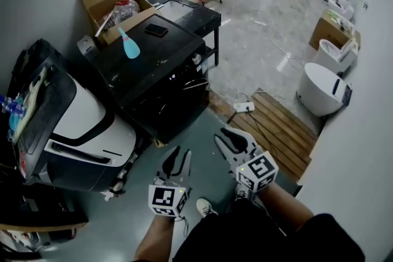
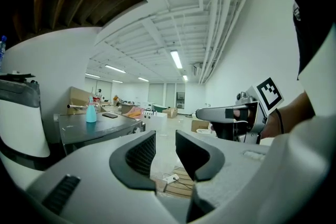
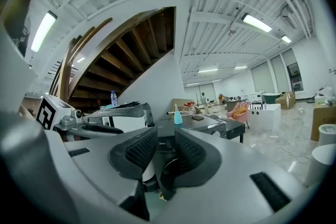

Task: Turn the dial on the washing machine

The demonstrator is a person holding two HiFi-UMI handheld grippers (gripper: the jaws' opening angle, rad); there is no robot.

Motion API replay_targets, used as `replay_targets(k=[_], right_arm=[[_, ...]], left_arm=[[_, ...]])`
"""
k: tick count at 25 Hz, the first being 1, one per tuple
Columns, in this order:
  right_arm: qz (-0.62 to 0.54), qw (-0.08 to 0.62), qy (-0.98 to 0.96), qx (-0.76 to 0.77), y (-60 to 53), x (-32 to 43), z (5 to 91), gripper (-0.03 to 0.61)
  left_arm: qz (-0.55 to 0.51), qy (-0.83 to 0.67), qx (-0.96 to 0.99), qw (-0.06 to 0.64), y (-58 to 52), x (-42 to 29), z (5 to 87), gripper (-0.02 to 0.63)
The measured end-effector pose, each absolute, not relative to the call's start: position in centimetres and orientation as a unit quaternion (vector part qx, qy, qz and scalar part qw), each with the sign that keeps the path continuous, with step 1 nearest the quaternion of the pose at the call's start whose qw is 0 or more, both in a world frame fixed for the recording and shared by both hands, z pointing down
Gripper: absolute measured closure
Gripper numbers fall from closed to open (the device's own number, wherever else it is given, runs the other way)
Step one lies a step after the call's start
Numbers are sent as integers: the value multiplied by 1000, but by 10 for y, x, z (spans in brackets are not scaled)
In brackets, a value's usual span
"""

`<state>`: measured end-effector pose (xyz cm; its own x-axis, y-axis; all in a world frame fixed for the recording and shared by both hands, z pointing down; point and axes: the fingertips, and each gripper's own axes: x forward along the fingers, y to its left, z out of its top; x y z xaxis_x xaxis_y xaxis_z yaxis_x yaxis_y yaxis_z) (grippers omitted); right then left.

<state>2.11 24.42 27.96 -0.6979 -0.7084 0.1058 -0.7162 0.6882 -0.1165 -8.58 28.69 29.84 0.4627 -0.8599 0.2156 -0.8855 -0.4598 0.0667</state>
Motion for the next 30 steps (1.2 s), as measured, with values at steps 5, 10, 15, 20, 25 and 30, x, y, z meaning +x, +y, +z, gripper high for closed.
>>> replay_targets(k=[5,10,15,20,25,30], right_arm=[[63,25,-927,368,225,48,281,420],[61,20,-934,352,205,71,278,385],[65,19,-938,341,187,95,281,354],[58,10,-945,321,176,116,280,341],[50,5,-949,312,166,138,276,328],[54,3,-948,312,156,148,276,328]], left_arm=[[73,-522,846,78,267,-54,295,462],[84,-530,840,85,251,-24,294,424],[73,-544,833,74,232,0,288,393],[72,-556,825,70,220,25,284,379],[69,-568,818,59,215,45,276,371],[78,-576,812,53,215,50,273,370]])
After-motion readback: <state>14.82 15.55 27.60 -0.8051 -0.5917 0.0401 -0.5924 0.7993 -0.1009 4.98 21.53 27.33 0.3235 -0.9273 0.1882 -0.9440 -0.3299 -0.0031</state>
